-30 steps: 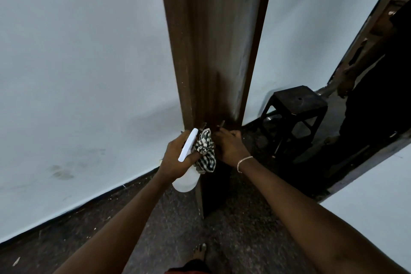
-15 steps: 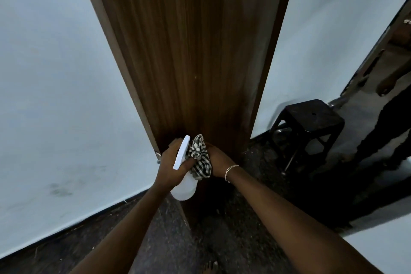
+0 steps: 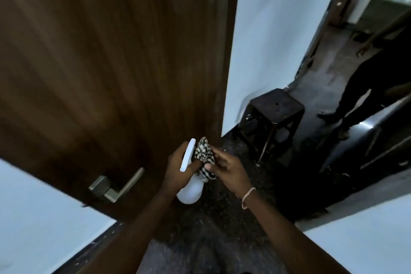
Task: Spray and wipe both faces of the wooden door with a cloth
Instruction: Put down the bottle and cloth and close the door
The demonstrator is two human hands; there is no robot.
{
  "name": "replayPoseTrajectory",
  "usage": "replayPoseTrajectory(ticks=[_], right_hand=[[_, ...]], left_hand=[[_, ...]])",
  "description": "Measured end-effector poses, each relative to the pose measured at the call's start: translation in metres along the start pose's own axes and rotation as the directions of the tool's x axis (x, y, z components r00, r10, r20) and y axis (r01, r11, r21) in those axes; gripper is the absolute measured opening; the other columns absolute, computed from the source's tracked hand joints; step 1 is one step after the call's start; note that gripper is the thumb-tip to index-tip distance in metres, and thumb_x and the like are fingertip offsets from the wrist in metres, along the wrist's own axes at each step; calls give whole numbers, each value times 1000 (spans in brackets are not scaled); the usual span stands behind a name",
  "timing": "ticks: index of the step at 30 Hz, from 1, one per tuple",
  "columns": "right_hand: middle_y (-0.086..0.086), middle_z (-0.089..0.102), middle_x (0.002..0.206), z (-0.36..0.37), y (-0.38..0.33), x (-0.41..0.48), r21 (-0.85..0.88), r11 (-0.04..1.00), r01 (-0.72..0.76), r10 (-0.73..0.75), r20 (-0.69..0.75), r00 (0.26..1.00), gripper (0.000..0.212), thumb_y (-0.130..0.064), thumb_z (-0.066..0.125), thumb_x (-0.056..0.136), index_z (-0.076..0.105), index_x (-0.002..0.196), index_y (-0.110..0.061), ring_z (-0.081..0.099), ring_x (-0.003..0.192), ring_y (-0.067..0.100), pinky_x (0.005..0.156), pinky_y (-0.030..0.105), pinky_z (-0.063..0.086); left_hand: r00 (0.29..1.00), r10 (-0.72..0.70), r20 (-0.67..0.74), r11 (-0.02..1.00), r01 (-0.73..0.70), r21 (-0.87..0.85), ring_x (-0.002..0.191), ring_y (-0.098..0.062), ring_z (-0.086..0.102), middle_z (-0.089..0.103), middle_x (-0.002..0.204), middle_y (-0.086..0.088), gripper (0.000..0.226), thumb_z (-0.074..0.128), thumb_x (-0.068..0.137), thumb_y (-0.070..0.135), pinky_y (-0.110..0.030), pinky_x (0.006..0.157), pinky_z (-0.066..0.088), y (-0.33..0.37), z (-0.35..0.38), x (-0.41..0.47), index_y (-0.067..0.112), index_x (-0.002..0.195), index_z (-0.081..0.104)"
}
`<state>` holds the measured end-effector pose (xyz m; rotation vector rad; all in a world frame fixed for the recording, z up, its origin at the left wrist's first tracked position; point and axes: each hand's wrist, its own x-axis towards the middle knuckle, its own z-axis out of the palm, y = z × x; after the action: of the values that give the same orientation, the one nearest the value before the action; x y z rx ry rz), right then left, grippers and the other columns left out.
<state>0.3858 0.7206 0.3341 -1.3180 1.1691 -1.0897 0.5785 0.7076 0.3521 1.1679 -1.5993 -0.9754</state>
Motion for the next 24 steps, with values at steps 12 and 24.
replayPoseTrajectory(ticks=[12, 24], right_hand=[[5, 76, 109, -189, 41, 83, -16, 998, -56, 43, -431, 901, 42, -1, 79, 83, 70, 123, -7, 71, 102, 16, 91, 34, 57], [0, 76, 100, -406, 99, 203, -90, 956, -280, 161, -638, 753, 30, -6, 78, 81, 74, 111, -10, 71, 94, 13, 88, 33, 57]], left_hand=[[955, 62, 289, 996, -77, 43, 86, -17, 64, 63, 90, 1, 28, 74, 97, 37, -41, 82, 54, -18, 163, 178, 14, 105, 59], [914, -54, 401, 986, -16, 168, 103, -15, 60, 57, 107, 4, 37, 76, 89, 50, -27, 93, 51, -70, 327, 382, 39, 111, 49]])
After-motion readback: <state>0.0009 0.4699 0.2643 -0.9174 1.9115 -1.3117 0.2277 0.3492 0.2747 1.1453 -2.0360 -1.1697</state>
